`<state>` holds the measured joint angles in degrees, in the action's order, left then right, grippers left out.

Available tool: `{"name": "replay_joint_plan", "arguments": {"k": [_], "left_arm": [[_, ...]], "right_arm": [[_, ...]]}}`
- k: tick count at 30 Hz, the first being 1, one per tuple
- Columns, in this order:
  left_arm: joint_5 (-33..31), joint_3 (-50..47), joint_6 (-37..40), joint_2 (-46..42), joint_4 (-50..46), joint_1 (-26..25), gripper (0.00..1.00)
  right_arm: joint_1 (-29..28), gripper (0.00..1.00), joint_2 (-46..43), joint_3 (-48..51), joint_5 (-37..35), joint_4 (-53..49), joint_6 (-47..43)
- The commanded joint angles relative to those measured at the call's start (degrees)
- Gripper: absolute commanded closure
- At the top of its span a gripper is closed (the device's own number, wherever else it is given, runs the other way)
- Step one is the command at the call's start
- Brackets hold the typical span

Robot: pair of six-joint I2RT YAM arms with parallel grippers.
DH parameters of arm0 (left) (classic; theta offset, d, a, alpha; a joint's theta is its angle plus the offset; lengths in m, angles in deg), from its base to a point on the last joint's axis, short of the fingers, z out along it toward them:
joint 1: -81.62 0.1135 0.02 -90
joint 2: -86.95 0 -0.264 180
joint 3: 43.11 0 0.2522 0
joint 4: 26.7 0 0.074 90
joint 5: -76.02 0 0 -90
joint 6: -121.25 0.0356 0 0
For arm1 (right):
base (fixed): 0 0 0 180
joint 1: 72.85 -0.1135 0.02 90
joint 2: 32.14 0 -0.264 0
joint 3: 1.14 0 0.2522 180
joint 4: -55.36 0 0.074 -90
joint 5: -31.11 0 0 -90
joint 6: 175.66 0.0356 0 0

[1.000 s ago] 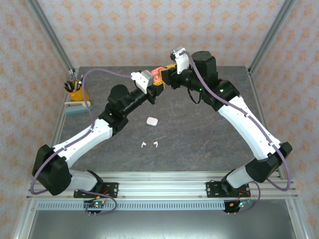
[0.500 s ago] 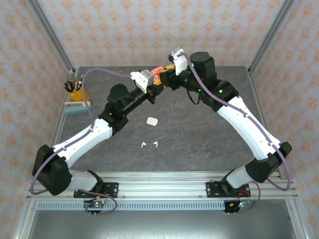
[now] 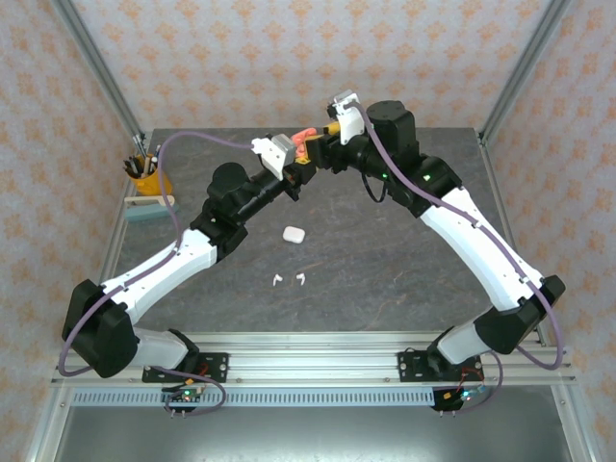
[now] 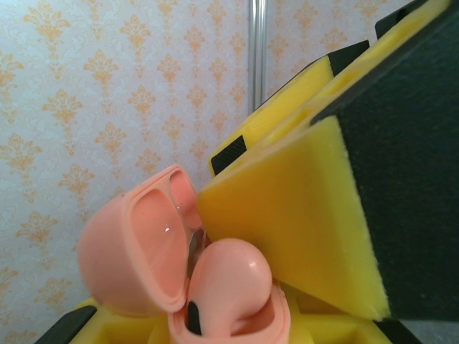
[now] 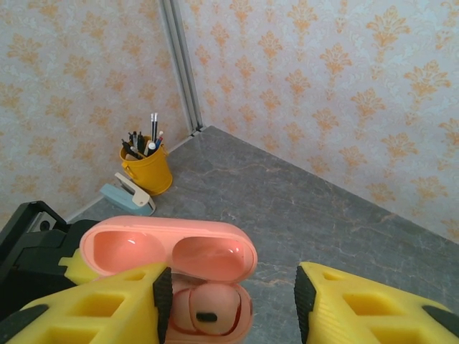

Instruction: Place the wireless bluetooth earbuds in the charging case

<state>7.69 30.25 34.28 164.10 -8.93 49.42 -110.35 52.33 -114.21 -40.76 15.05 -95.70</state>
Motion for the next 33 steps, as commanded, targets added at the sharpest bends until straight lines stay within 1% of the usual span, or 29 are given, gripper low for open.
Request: {"name": "replay_joint_plan", "arguments": {"k": [1,6,11,14,18,23,25,26,30,33], "left_arm": [[0.1,1.1,-0.2,0.2,3.2,0.2,1.0],[0.1,1.1,-0.2,0.5,3.4,0.3,1.0],[0.2,1.1,-0.3,0.7,3.5,0.2,1.0],[0.1,1.1,-0.3,0.7,3.5,0.2,1.0],[0.3,0.9,0.0,0.8,3.4,0.2,1.0],[0.8,-0.2,0.7,0.6,3.0,0.3,1.0],[1.2,-0.7,1.1,0.4,2.7,0.2,1.0],[1.4,-0.9,1.4,0.4,2.4,0.3,1.0],[3.5,-0.9,2.8,0.5,0.2,0.2,1.0],[5.5,-0.5,3.9,0.7,-2.0,0.3,1.0]], "right_arm": [[-0.8,0.48,-2.5,-1.0,-0.5,1.2,1.7],[-0.7,0.46,-2.8,-2.1,1.3,1.9,3.3],[-0.7,0.44,-3.2,-2.6,1.2,2.9,4.4],[-0.4,0.44,-3.5,-2.6,0.6,3.8,5.5],[1.0,0.43,-3.4,-3.4,-2.0,4.1,9.2],[4.7,0.43,1.7,-12.2,-4.4,-4.8,14.0],[6.4,0.43,5.2,-17.5,-4.0,-10.5,15.4],[7.1,0.43,6.8,-20.0,-3.6,-12.7,16.1],[9.7,0.44,17.3,-34.9,1.4,-26.1,17.8],[10.2,0.45,24.1,-43.9,4.0,-33.2,18.0]]}}
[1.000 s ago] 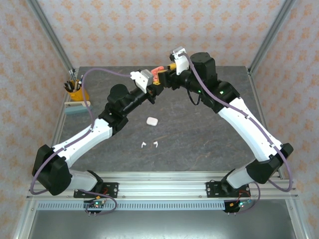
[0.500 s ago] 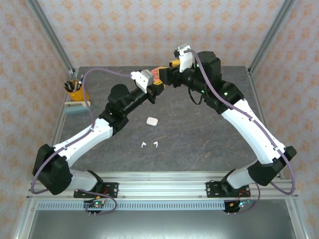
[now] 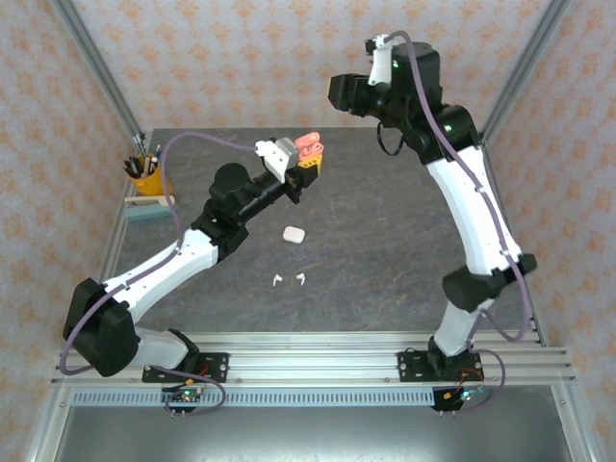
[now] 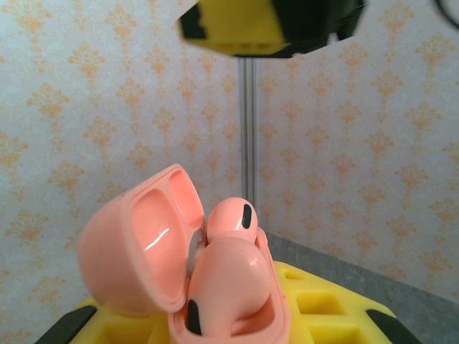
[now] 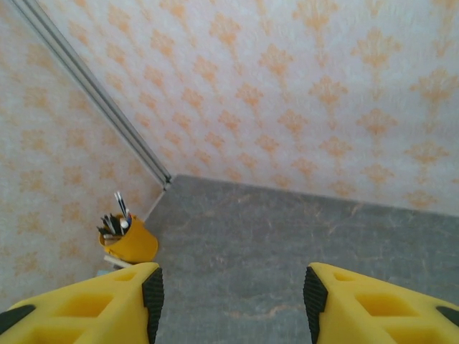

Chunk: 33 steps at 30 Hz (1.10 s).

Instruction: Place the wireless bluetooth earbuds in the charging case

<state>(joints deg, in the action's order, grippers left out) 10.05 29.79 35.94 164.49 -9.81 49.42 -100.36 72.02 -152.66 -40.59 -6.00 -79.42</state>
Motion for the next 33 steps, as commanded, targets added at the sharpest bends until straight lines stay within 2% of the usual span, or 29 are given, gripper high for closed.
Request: {"name": "replay_joint_plan", "arguments": {"k": [1,4,11,19,21,27,33], "left_arm": [[3.6,0.2,2.5,0.5,-1.8,0.2,1.0],[4.8,0.5,2.9,1.0,-2.8,0.3,1.0],[5.0,1.5,2.8,2.8,-3.3,0.2,1.0],[0.6,1.7,2.3,4.4,-1.0,0.3,1.0],[-0.2,1.9,2.6,4.7,-0.9,0.4,1.0],[-0.3,2.5,2.2,5.6,-0.8,0.9,1.0],[-0.5,2.6,0.4,6.7,-1.1,0.9,1.0]], "right_arm": [[0.3,0.46,6.2,-7.6,4.3,-13.8,1.9],[0.3,0.47,9.5,-9.9,6.2,-15.7,2.2],[0.3,0.53,11.3,-7.6,12.6,-16.7,1.7],[-0.4,0.57,3.0,6.3,16.1,-14.8,-1.1],[-0.4,0.61,0.1,10.5,16.3,-14.6,-1.9],[0.5,0.63,-11.9,24.8,9.3,-6.5,1.9],[4.1,0.56,-17.8,35.5,-0.9,0.6,9.9]]}}
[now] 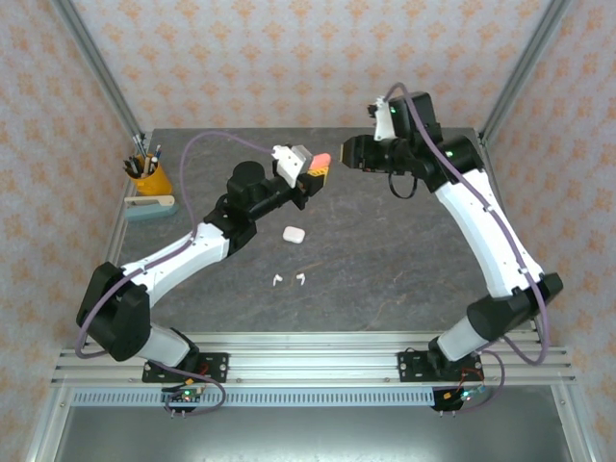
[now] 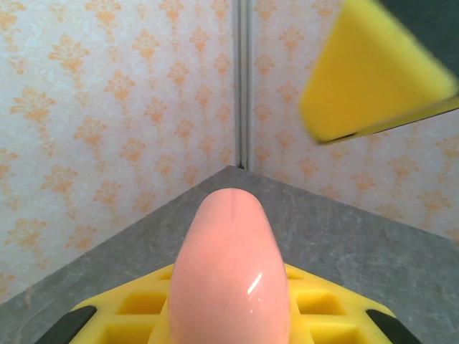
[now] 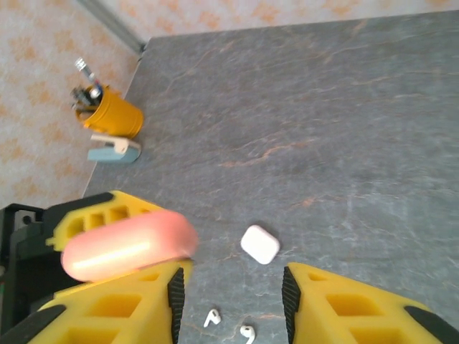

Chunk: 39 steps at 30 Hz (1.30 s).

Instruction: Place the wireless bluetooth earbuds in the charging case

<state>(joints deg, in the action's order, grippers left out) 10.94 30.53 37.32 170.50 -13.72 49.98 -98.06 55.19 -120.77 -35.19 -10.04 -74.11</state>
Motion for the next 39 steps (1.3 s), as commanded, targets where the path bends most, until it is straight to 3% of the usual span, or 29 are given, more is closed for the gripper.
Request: {"name": "replay_joint_plan", "arguments": {"k": [1,11,17,28,39], "left_arm": [[-1.5,2.1,-1.4,1.1,2.2,0.4,1.0],[-1.0,11.9,-10.3,12.5,-10.9,0.7,1.0],[-1.9,20.0,-18.6,22.9,-14.6,0.7,1.0],[4.5,52.6,-38.5,50.6,-35.3,0.4,1.0],[4.6,79.8,-42.3,68.4,-55.4,1.3,1.0]], "right_arm": [[2.4,0.56,-1.3,5.1,-7.3,5.0,5.6],[3.5,0.55,-6.0,23.9,-17.0,13.6,13.0],[4.2,0.55,-7.6,28.8,-20.3,14.3,13.6],[7.2,0.56,-8.0,31.7,-21.5,15.1,14.0],[7.3,0.56,-7.3,33.4,-22.0,16.4,14.9]]}}
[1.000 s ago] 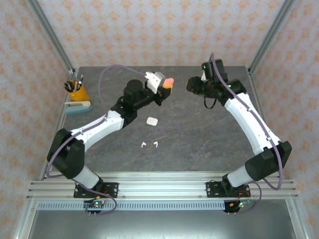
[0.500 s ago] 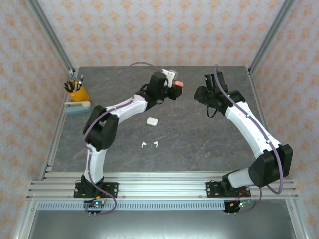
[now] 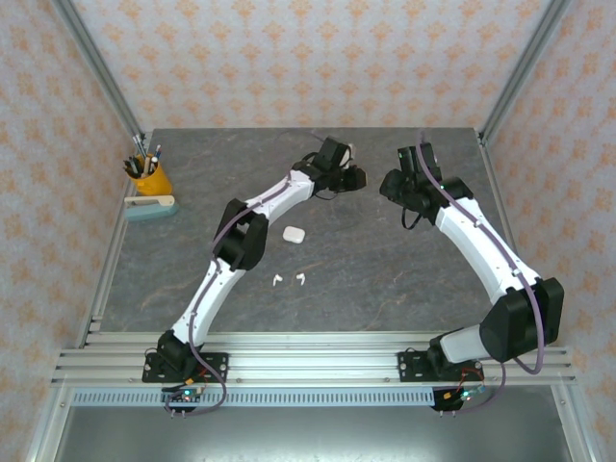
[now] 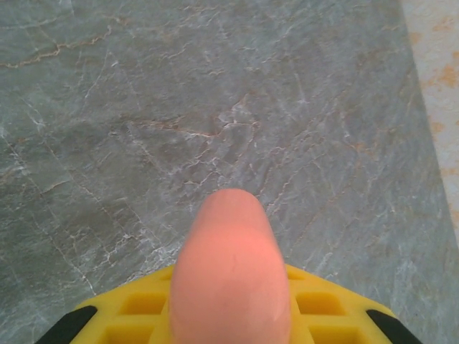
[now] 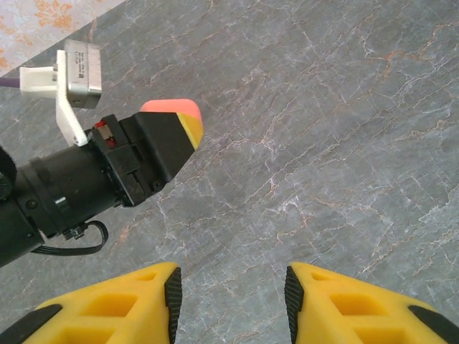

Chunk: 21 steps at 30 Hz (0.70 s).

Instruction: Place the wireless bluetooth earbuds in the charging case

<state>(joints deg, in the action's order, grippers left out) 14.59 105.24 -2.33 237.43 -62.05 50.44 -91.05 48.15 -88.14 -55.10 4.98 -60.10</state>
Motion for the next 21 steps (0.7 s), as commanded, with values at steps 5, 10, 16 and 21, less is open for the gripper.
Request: {"name": "replay_joint_plan", "arguments": {"k": [5,10,16,21], "left_arm": [[1.8,7.2,-7.4,4.6,-7.6,2.1,1.0],[2.5,8.7,-9.4,6.0,-9.8,3.2,0.94],[3.2,9.9,-9.5,6.4,-13.7,4.5,0.79],[0.1,9.3,-6.8,3.3,-16.8,4.9,0.48]], "right_arm": [[0.3,0.56,-0.3,0.8,-2.3,1.2,0.8],[0.3,0.56,-0.7,0.6,-2.5,0.9,0.9],[0.2,0.56,-1.1,0.5,-2.0,0.7,1.2],[0.2,0.55,-1.2,-0.2,-1.5,-0.1,1.3]]}}
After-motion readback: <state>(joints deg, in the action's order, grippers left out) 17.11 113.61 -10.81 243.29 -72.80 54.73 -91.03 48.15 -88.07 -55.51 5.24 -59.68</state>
